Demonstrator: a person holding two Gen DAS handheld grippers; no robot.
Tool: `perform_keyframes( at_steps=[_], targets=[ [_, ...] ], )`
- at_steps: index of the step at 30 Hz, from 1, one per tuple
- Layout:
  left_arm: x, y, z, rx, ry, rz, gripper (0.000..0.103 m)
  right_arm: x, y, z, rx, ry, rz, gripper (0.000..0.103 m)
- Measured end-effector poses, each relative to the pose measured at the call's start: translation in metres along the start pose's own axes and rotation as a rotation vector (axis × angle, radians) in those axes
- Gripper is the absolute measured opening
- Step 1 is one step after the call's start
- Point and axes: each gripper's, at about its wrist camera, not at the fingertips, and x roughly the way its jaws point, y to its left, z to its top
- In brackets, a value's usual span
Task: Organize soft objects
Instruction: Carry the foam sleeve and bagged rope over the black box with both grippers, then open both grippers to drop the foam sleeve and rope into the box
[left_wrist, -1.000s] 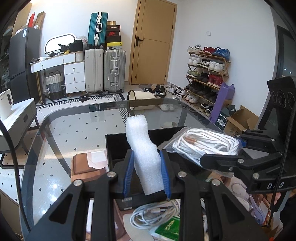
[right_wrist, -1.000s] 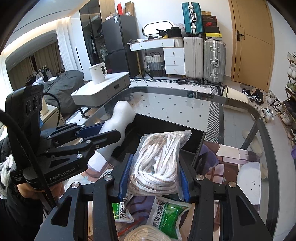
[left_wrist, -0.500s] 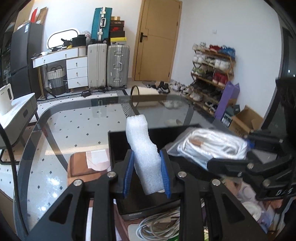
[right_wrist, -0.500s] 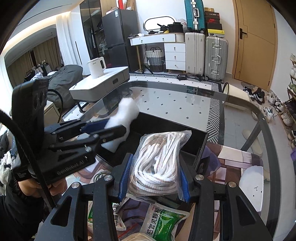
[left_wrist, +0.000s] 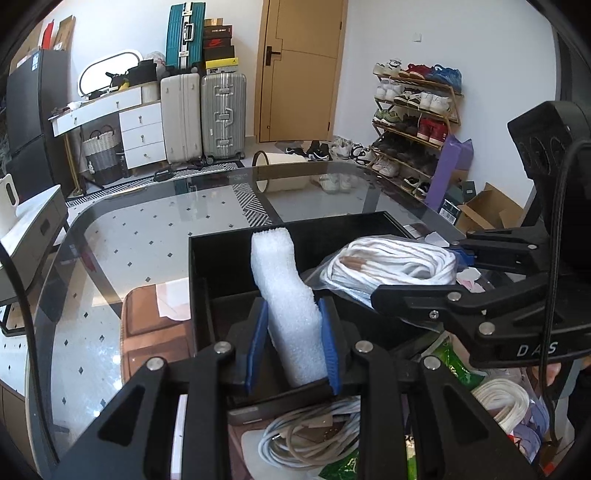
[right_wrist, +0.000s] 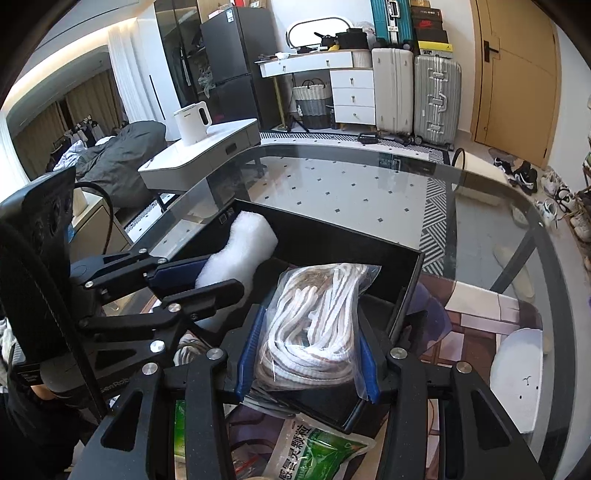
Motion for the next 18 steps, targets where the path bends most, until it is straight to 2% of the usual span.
perform_keyframes(
  at_steps=[7,10,13,14,15,17,18],
  targets=[
    [-0.003,-0.004,-0.003,-0.017,0.013,-0.013,0.025,0.01,0.001,0.002,-0.041,0.017,-0.009,0.047],
    [-0.004,-0.004,-0.003,-0.018,0.018,-0.012,0.027,0.012,0.002,0.002,-0.063,0.023,-0.002,0.053],
    [-0.004,-0.004,-0.002,-0.011,0.016,-0.01,0.029,0.007,0.008,0.0,-0.113,-0.008,-0.002,0.076],
    [-0.004,-0.005,-0.003,-0.005,0.013,-0.006,0.03,0.0,0.008,-0.001,-0.125,-0.042,-0.01,0.088],
    [-0.005,-0.007,-0.003,0.007,0.007,0.008,0.033,-0.005,0.009,-0.004,-0.125,-0.059,-0.012,0.09],
    [-0.008,-0.01,-0.004,0.03,-0.013,0.031,0.061,-0.014,0.005,-0.006,-0.112,-0.082,-0.022,0.091],
    [-0.011,-0.011,-0.004,0.034,-0.023,0.039,0.061,-0.018,0.003,-0.007,-0.107,-0.088,-0.027,0.091]
  ],
)
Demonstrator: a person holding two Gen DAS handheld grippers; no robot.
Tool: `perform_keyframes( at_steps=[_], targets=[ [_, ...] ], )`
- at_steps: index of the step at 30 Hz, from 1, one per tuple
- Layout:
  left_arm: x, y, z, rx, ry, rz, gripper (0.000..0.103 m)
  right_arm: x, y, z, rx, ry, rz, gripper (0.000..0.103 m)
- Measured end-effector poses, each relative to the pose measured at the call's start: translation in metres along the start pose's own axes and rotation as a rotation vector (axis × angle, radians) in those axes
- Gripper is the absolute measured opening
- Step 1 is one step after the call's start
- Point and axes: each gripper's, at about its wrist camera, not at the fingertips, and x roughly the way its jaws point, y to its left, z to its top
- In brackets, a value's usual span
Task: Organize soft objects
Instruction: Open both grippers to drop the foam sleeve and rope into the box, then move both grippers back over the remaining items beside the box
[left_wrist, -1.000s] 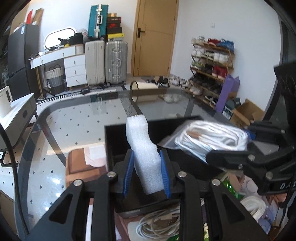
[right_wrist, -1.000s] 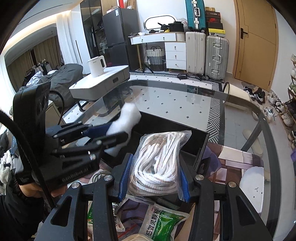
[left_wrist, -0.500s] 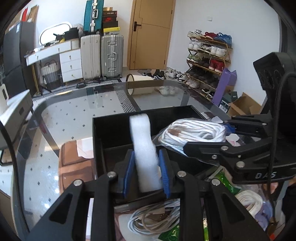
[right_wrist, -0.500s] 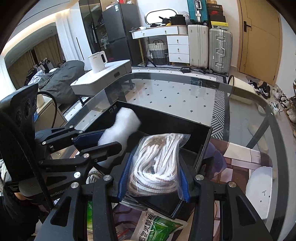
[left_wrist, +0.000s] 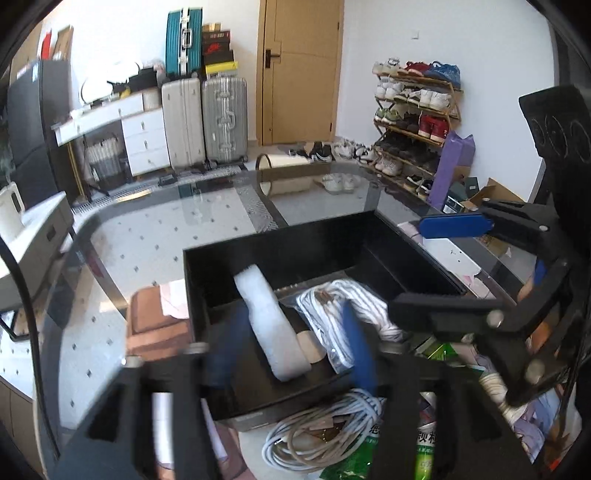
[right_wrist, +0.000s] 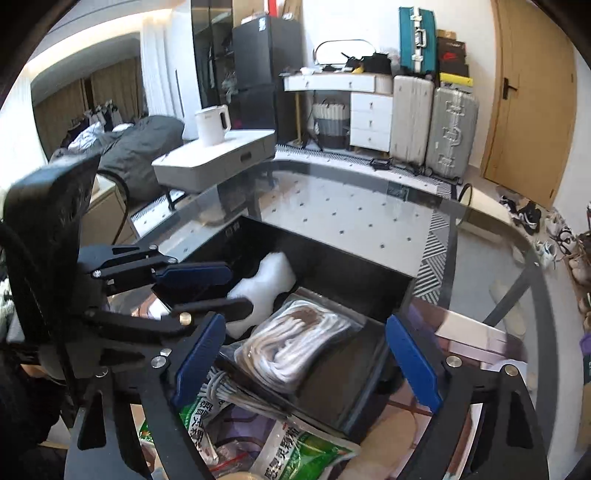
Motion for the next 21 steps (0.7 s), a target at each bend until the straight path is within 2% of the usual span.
perform_keyframes(
  at_steps=[3,5,6,8,21],
  targets=[
    [-0.007,0.002,-0.002,-0.008,0.002,0.004,0.066,-0.02,-0.005,-0.005,0.037,-0.043,-0.024,0.096],
    [-0.015,0.004,-0.004,-0.022,-0.02,0.002,0.083,-0.035,-0.01,-0.01,0.068,-0.072,-0.022,0.101],
    [-0.022,0.004,-0.006,-0.034,-0.042,-0.007,0.087,-0.042,-0.012,-0.013,0.088,-0.091,-0.012,0.102],
    [-0.032,0.004,-0.009,-0.049,-0.072,0.002,0.101,-0.056,-0.014,-0.02,0.122,-0.113,0.002,0.102],
    [-0.087,0.006,-0.044,-0.113,-0.134,0.042,0.103,-0.102,0.015,-0.063,0.142,-0.118,-0.014,0.102]
  ],
)
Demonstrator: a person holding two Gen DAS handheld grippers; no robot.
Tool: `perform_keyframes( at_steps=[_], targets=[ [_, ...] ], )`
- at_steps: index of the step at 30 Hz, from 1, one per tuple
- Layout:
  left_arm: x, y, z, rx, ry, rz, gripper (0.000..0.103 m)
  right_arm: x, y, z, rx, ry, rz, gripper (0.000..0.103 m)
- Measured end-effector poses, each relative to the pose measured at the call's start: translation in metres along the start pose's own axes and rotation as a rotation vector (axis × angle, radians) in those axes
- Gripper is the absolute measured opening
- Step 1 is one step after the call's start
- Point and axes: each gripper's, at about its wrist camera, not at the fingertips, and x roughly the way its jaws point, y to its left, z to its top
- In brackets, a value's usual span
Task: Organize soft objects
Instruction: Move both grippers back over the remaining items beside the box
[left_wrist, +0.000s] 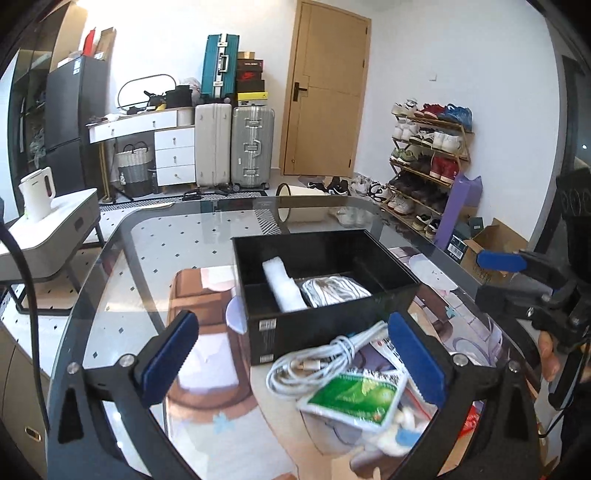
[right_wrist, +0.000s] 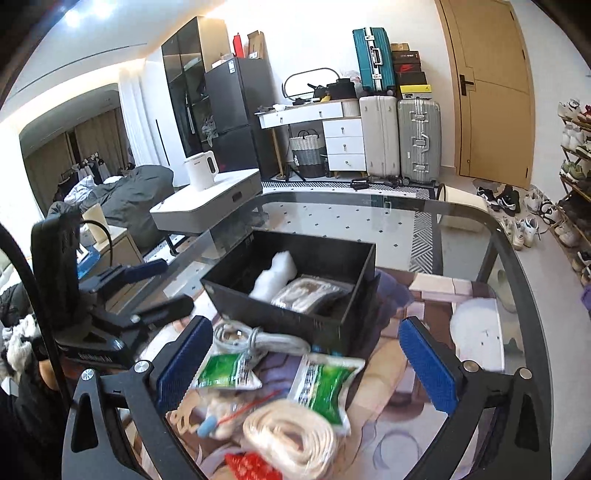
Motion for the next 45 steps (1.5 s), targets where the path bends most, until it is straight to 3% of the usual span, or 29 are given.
perform_keyframes(
  at_steps=[8,20,33,41,45],
  targets=[
    [-0.021,-0.005,-0.02,-0.033,-0.021,0.027,0.103,-0.01,0.01,-0.027,0.003,0.028,-0.007,0.102],
    [-0.022,-0.017,-0.047,-0.027,0.03,0.025,0.103,-0.011,0.014,-0.046,-0.027,0.093,-0.022,0.102],
    [-0.006,-0.013,-0.065,-0.052,0.071,0.035,0.103,0.015,0.007,-0.064,-0.017,0.177,-0.005,0.102],
    [-0.002,-0.005,-0.071,-0.102,0.092,-0.013,0.103,0.031,0.005,-0.074,-0.005,0.208,0.009,0.102],
    [-0.002,-0.011,-0.072,-0.077,0.091,-0.009,0.103,0.039,0.008,-0.076,-0.012,0.22,0.011,0.102]
  ],
)
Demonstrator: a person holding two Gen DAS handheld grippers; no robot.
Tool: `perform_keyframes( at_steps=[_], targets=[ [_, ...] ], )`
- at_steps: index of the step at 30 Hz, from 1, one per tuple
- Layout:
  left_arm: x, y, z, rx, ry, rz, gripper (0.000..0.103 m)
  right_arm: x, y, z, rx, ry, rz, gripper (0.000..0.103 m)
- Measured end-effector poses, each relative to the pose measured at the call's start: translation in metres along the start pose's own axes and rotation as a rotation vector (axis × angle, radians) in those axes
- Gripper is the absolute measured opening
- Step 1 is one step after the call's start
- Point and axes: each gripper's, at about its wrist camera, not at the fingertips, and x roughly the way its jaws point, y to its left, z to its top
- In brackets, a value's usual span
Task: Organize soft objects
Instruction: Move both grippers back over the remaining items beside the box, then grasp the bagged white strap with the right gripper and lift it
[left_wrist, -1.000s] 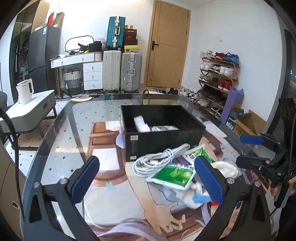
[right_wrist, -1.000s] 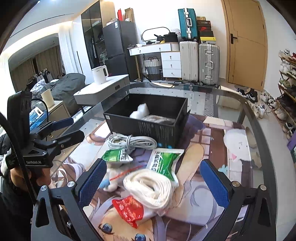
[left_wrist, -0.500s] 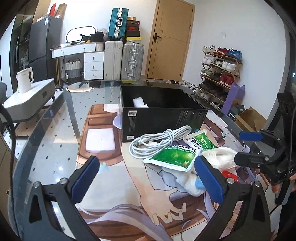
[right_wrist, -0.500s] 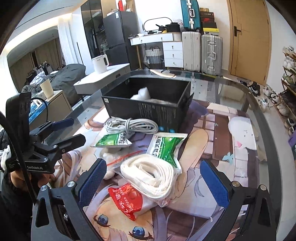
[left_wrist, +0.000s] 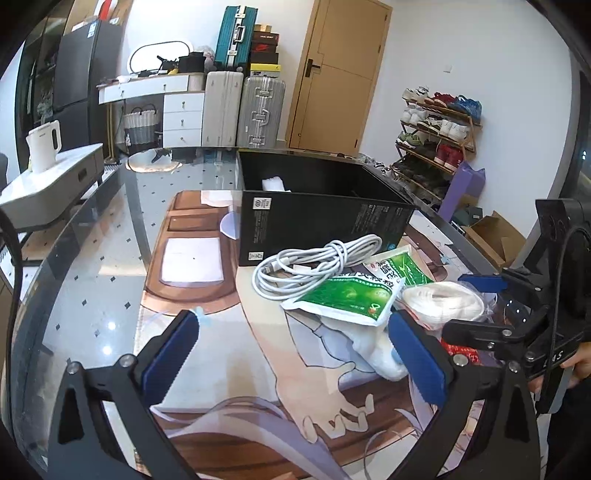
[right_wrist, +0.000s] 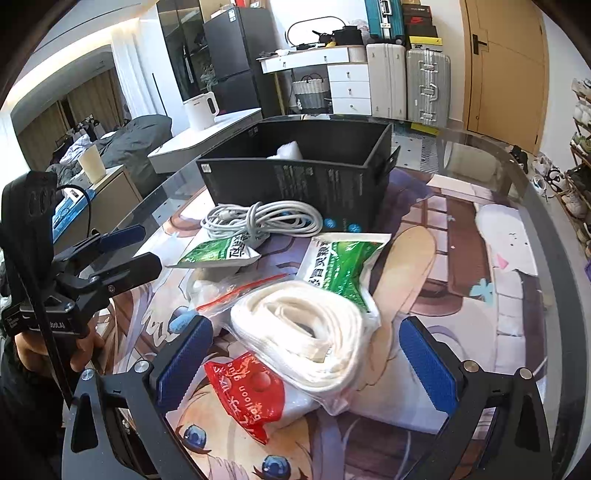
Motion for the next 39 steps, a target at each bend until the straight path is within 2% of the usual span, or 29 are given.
perform_keyframes(
  at_steps=[11,21,24,34,39],
  targets=[
    [-0.001,-0.006,-0.002,0.035,0.002,0.007,0.103,0.018,-0.006,0.001,0.06,0.034,0.008,0.102],
    [0.001,-0.006,-0.003,0.035,0.007,0.008,0.103,0.02,-0.014,0.002,0.091,0.018,0.051,0.102],
    [0.001,-0.006,-0.003,0.041,0.009,0.005,0.103,0.017,-0.013,0.002,0.092,-0.012,0.053,0.102],
    [0.001,-0.007,-0.004,0.045,0.012,0.001,0.103,0.019,-0.013,0.003,0.099,-0.012,0.081,0.101],
    [0.001,-0.008,-0.004,0.046,0.012,0.002,0.103,0.021,-0.012,0.002,0.092,-0.011,0.091,0.092]
  ],
)
